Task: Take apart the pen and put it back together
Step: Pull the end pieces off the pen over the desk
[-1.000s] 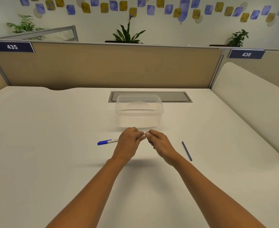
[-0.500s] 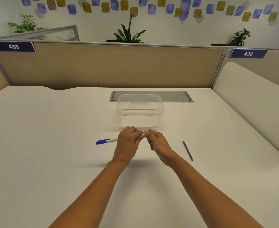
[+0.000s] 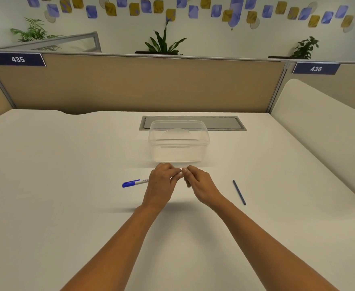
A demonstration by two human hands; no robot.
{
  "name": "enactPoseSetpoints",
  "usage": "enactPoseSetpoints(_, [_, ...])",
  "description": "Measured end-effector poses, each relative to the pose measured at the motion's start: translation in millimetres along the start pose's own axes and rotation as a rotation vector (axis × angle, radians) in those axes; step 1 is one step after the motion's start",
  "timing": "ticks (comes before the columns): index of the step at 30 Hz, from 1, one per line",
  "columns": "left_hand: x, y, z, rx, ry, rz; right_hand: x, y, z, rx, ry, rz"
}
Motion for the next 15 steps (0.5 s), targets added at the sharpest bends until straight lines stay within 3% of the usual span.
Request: enactPoseSetpoints(15, [5, 0, 4, -0.024, 0.025, -0.005, -1, 13, 3, -0.139, 0.068, 0.184])
Point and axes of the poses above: each hand's wrist, its own x-axis towards the middle knuckle, its own z-axis out of the back of the hand, y = z × x, the point moved 8 cm from there along x, towards the middle knuckle
